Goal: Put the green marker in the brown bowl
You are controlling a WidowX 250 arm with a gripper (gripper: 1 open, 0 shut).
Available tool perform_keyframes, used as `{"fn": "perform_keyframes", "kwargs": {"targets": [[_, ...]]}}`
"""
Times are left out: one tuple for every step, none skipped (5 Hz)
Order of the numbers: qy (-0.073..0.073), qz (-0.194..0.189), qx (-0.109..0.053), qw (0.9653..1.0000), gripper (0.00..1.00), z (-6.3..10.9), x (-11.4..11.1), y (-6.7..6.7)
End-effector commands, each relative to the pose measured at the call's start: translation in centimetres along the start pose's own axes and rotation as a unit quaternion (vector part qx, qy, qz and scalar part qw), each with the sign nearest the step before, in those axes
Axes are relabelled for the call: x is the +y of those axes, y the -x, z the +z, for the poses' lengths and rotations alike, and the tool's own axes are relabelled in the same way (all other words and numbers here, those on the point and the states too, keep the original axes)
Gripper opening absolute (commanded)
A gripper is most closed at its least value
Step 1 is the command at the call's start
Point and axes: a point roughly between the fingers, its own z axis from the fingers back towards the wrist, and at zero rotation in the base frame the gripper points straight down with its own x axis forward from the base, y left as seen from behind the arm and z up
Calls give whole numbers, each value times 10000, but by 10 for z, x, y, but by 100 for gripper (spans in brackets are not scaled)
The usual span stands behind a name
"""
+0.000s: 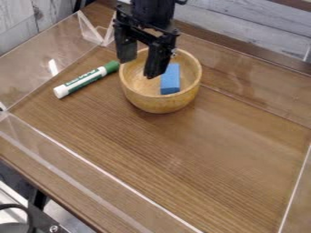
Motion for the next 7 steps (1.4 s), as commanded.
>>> {"fn": "perform_keyframes", "kwargs": {"targets": [[-120,-150,-243,9995,100,13,7,2],[-114,-260,-217,9994,100,11,13,3],[-100,-349,-201,9991,100,10,19,6],[-97,-432,-195,9988,100,8,25,8],[-113,-550,-201,9982,100,7,35,11],[-146,-596,-252,9978,100,5,47,12],[-139,-642,-286,9974,100,2,56,10]]}}
